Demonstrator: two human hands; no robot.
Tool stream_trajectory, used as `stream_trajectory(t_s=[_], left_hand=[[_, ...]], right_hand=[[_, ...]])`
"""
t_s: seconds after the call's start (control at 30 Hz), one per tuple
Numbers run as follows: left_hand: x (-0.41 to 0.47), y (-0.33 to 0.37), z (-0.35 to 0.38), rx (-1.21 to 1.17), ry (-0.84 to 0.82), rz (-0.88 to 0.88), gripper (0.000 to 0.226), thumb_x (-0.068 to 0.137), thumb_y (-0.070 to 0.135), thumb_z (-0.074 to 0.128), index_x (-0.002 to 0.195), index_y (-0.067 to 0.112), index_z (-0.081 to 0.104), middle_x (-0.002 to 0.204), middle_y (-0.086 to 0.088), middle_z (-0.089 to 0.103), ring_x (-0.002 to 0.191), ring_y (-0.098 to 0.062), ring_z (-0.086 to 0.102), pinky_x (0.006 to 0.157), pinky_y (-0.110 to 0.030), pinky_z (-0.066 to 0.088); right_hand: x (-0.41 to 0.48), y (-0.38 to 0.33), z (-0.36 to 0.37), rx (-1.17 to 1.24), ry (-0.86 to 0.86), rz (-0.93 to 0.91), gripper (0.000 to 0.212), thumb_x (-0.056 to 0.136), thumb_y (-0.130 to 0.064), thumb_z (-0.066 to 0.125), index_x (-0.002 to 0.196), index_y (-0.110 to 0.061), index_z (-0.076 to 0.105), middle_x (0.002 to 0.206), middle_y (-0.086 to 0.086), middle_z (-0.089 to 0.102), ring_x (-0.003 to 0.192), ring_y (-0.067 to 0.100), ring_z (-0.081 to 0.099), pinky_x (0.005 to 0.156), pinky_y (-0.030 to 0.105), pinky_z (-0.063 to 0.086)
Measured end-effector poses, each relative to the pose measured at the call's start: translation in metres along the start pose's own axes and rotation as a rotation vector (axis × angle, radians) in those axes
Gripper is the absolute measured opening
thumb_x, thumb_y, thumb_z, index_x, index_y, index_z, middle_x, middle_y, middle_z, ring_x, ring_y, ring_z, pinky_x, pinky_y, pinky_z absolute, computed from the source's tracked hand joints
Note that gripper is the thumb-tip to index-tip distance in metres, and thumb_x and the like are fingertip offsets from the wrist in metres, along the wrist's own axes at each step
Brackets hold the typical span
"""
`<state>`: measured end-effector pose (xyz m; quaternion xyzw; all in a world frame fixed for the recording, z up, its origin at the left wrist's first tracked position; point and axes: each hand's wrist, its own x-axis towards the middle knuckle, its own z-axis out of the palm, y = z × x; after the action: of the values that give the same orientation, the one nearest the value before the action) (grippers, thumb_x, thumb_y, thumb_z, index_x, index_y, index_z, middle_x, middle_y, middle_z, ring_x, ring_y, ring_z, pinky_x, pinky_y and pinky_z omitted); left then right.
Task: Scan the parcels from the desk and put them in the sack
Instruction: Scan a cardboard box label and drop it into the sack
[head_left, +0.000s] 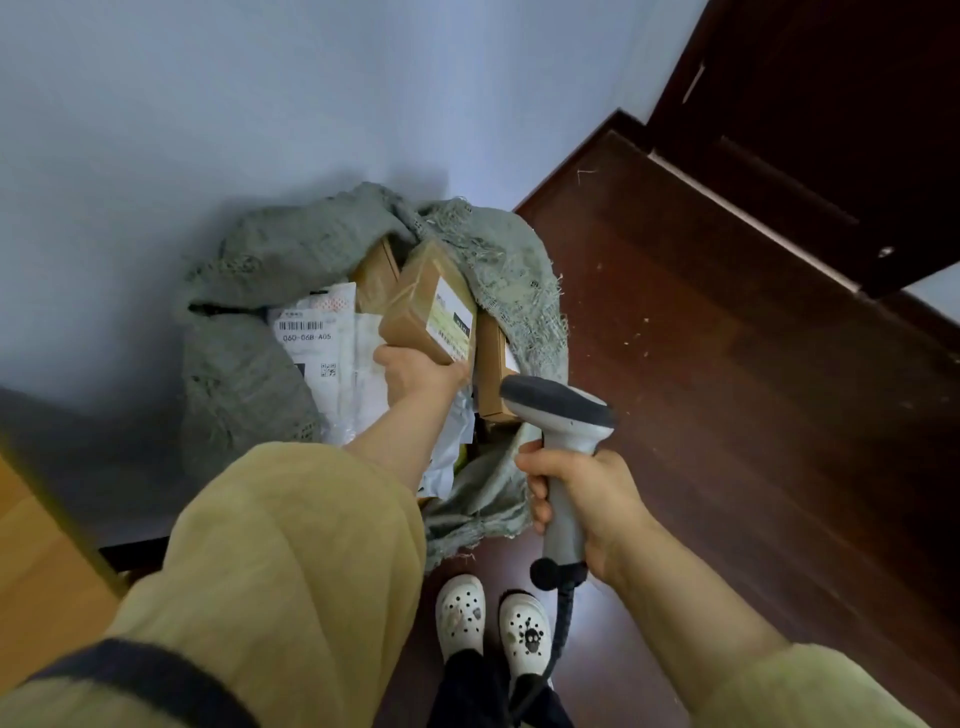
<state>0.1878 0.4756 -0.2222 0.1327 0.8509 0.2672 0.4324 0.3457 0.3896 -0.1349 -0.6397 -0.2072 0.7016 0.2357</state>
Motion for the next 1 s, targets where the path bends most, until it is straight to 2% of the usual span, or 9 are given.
stream_trajectory(t_s=[0.17,0.27,0.33,0.47,0.53,0.63,0.73,0.83,1.0], left_hand=[[-0.010,0.004,0.001,-0.014,-0.035,-0.031,0.081,0.083,0.016,0.073,0.141,0.005,0.017,0.140,-0.020,0.040,0.127,-0.037,0.043,0.101,-0.042,0.041],[-0.018,0.001,-0.007,-0.009,-0.090,-0.015,0.085,0.079,0.016,0.075,0.142,0.003,0.021,0.134,-0.015,0.045,0.122,-0.034,0.048,0.100,-0.039,0.044],[-0.030,0.000,-0.016,0.003,-0.089,0.021,0.083,0.077,0.015,0.075,0.143,0.004,0.025,0.136,-0.018,0.047,0.119,-0.035,0.053,0.100,-0.044,0.046],[-0.068,-0.007,-0.038,0.103,-0.061,0.103,0.088,0.088,0.017,0.066,0.152,0.010,0.007,0.148,-0.015,0.033,0.130,-0.033,0.041,0.105,-0.040,0.038],[-0.098,-0.018,-0.057,0.211,-0.031,0.216,0.086,0.090,0.018,0.063,0.153,0.015,0.004,0.151,-0.012,0.031,0.132,-0.032,0.038,0.101,-0.036,0.037],[-0.150,-0.044,-0.096,0.457,0.049,0.383,0.085,0.088,0.024,0.062,0.153,0.023,0.007,0.150,-0.011,0.033,0.129,-0.032,0.041,0.093,-0.033,0.039],[-0.201,-0.080,-0.149,0.646,0.158,0.470,0.082,0.088,0.025,0.061,0.153,0.023,0.010,0.154,-0.010,0.025,0.139,-0.033,0.027,0.110,-0.041,0.033],[-0.245,-0.123,-0.207,0.706,0.276,0.433,0.078,0.092,0.022,0.056,0.153,0.025,0.008,0.158,-0.008,0.014,0.144,-0.030,0.015,0.114,-0.040,0.025],[-0.311,-0.213,-0.300,0.734,0.466,0.256,0.073,0.095,0.022,0.052,0.153,0.026,0.008,0.159,-0.007,0.013,0.146,-0.028,0.010,0.116,-0.041,0.020]], right_hand=[[-0.003,0.000,-0.001,-0.005,-0.016,0.013,0.007,0.083,0.002,0.064,0.080,-0.001,0.059,0.050,0.009,0.044,0.038,0.020,0.036,0.043,0.027,0.037],[-0.012,-0.002,-0.002,-0.004,-0.048,0.029,0.008,0.082,0.001,0.064,0.079,0.001,0.057,0.051,0.010,0.043,0.039,0.020,0.036,0.044,0.028,0.038],[-0.019,-0.002,-0.005,-0.014,-0.066,0.029,0.010,0.082,0.001,0.065,0.080,0.000,0.055,0.049,0.009,0.044,0.038,0.019,0.037,0.044,0.028,0.037],[-0.043,0.004,-0.013,-0.050,-0.111,0.016,0.011,0.083,0.002,0.064,0.082,-0.001,0.053,0.048,0.009,0.043,0.037,0.019,0.036,0.044,0.028,0.036],[-0.062,0.012,-0.017,-0.074,-0.158,0.017,0.012,0.082,0.002,0.064,0.081,-0.002,0.053,0.047,0.008,0.043,0.037,0.018,0.036,0.043,0.027,0.036],[-0.097,0.029,-0.015,-0.102,-0.254,0.059,0.013,0.082,0.003,0.063,0.073,-0.002,0.054,0.047,0.007,0.042,0.036,0.018,0.036,0.040,0.025,0.036],[-0.135,0.054,0.001,-0.129,-0.412,0.140,0.016,0.083,0.002,0.060,0.072,-0.006,0.052,0.048,0.005,0.042,0.035,0.015,0.038,0.038,0.023,0.036],[-0.174,0.081,0.029,-0.189,-0.552,0.202,0.017,0.085,-0.001,0.059,0.072,-0.009,0.053,0.048,0.002,0.044,0.035,0.012,0.040,0.040,0.023,0.037],[-0.241,0.131,0.083,-0.339,-0.742,0.220,0.010,0.088,-0.004,0.057,0.079,-0.007,0.054,0.053,0.003,0.045,0.038,0.015,0.041,0.044,0.028,0.038]])
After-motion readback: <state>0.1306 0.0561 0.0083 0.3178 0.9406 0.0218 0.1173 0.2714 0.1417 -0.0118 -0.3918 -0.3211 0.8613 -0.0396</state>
